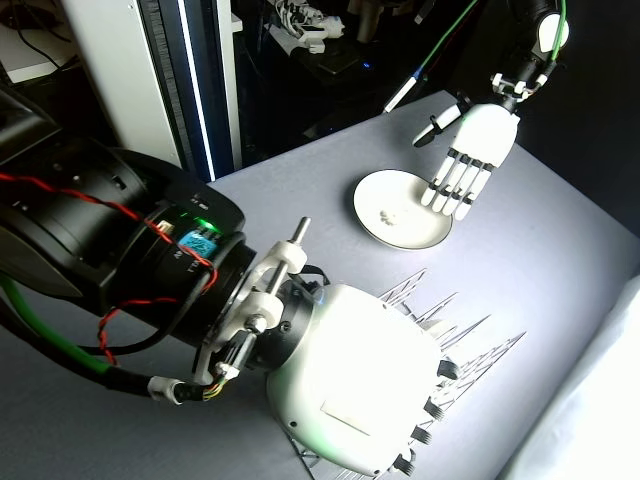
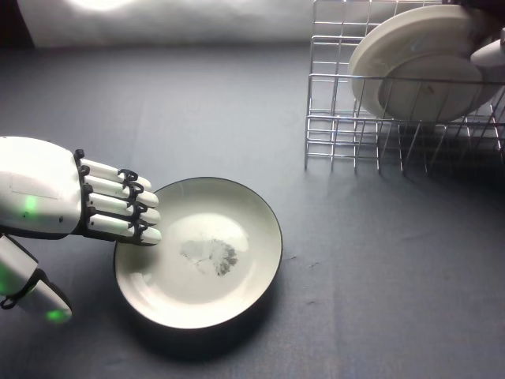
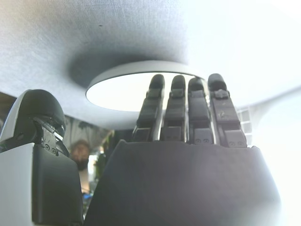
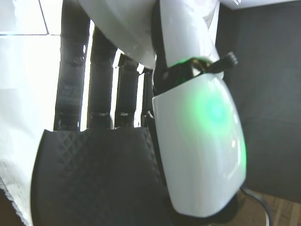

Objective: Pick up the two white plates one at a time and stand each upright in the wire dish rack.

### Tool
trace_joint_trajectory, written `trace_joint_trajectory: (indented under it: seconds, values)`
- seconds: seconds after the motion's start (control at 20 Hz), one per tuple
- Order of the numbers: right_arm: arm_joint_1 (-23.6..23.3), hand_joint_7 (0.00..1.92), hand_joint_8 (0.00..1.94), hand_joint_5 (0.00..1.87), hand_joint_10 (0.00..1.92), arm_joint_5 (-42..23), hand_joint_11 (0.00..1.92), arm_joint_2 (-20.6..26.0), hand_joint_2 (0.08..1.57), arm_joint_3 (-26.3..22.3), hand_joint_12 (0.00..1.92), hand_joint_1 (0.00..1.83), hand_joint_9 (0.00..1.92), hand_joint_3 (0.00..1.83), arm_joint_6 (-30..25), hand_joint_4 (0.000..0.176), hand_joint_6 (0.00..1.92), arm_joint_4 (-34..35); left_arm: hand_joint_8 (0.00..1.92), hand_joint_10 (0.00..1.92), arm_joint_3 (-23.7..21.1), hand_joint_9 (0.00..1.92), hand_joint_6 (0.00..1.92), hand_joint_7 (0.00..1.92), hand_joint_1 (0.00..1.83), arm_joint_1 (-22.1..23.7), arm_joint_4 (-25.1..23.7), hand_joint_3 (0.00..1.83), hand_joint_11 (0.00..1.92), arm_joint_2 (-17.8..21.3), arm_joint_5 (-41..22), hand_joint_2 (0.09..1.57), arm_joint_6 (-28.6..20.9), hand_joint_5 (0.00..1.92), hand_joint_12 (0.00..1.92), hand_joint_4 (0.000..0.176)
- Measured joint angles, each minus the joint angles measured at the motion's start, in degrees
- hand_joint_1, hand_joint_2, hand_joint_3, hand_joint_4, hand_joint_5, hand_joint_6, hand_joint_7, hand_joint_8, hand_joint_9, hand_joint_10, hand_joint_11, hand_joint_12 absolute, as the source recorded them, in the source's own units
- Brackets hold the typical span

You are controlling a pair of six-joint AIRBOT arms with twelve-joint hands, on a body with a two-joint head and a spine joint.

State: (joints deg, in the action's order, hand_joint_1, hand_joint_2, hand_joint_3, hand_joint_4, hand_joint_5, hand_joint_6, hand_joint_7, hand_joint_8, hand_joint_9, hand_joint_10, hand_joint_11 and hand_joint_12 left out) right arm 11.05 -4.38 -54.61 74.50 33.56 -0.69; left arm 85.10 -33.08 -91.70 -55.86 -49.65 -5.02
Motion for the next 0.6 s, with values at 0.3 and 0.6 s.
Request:
trace_joint_trajectory:
  seconds: [0.3,0.6]
  values:
    - [-0.4,0.72,0.0,0.66,0.11,-1.0,0.18,0.0,1.05,-0.1,1.28,1.31,0.69,0.0,0.0,0.0,0.0,-0.9,0.0,0.0,0.0,0.0,0.0,0.0,0.0,0.0,0.1,0.0,0.0,0.0,0.1,1.09,0.0,0.03,0.0,0.0]
    - [-4.2,0.41,0.0,0.46,0.0,-0.9,0.01,1.9,1.02,-4.5,1.12,1.24,0.38,0.0,0.1,0.0,0.0,-2.9,0.0,0.0,0.0,0.0,0.0,0.0,0.0,-0.2,0.2,0.0,0.0,0.0,0.1,1.1,0.0,0.03,0.0,0.0]
